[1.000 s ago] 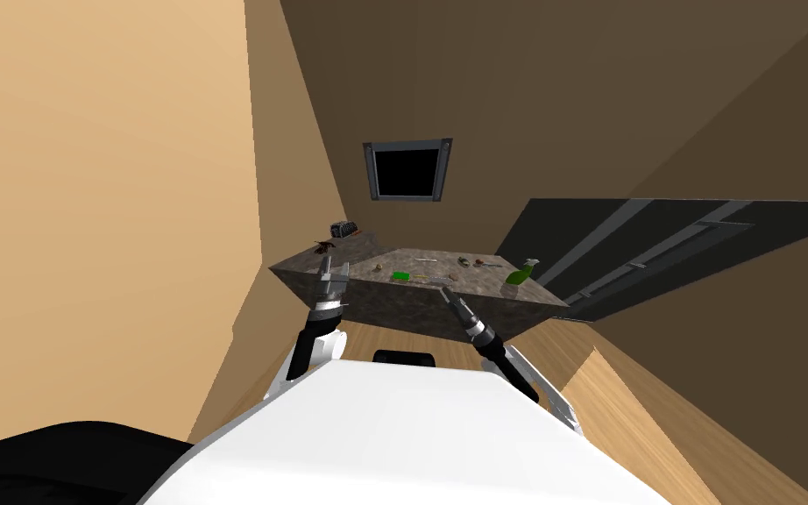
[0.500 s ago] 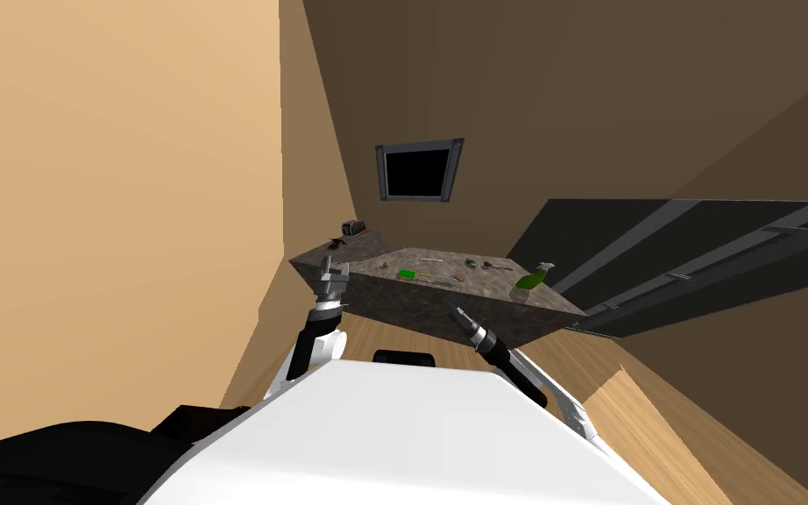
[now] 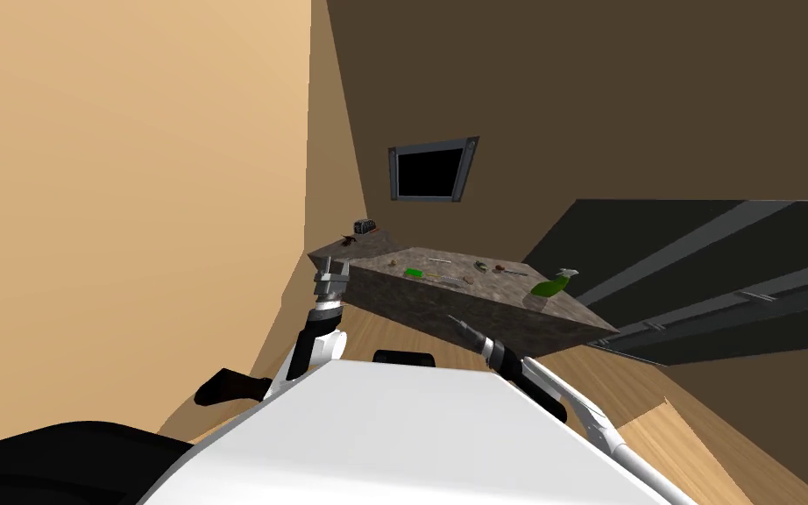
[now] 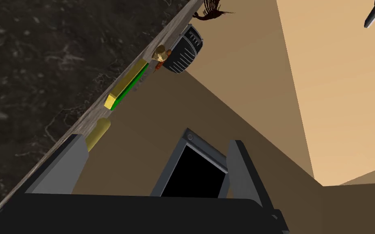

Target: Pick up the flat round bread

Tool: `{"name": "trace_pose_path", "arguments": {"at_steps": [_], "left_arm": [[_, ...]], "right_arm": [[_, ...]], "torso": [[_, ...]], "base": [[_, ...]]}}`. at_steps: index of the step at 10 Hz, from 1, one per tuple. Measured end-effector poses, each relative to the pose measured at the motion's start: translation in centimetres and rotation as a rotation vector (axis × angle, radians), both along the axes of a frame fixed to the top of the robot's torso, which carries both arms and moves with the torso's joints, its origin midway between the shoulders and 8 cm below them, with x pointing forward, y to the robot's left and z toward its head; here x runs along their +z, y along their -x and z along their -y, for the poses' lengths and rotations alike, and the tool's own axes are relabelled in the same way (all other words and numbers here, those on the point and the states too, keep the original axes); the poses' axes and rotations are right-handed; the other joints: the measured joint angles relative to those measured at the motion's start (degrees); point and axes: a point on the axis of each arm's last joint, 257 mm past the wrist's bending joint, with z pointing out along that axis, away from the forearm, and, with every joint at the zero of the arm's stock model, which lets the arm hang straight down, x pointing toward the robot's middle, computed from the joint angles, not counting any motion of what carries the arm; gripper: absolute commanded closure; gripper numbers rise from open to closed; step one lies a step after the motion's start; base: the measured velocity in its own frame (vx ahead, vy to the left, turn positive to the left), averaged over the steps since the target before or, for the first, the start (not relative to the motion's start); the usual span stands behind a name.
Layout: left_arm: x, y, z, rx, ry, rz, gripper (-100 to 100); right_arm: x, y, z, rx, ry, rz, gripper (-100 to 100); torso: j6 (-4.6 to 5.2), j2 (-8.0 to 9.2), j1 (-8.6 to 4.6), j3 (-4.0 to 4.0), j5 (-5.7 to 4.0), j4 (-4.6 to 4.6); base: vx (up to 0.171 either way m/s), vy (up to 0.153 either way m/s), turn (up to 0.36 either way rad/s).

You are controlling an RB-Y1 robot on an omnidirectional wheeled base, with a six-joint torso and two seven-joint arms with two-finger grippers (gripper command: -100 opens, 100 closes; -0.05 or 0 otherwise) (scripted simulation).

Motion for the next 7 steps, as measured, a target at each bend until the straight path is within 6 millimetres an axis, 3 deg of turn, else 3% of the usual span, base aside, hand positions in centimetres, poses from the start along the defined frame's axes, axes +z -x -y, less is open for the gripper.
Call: {"name": "trace_pose_path", "arguments": {"at_steps": [2, 5, 7], "left_arm": [[0.0, 0.0, 0.0, 0.0, 0.0, 0.0, 0], [0.0, 0.0, 0.0, 0.0, 0.0, 0.0, 0], [0.0, 0.0, 0.0, 0.0, 0.0, 0.0, 0]], "right_arm": [[-3.4, 1.3, 2.0, 0.014, 0.081, -0.065, -100], [-6.7, 3.3, 5.7, 0.039, 0.199, -0.151, -100], [-8.5, 5.5, 8.6, 0.064, 0.275, -0.207, -100]], "torso": [[0.0, -0.02, -0.04, -0.01, 0.0, 0.0], [0.05, -0.06, -0.04, -0.03, 0.0, 0.0], [0.06, -0.08, -0.05, -0.04, 0.0, -0.01]], "base": [[-0.038, 0.001, 0.182], [-0.033, 0.009, 0.205], [-0.014, 0.0, 0.041]]}}
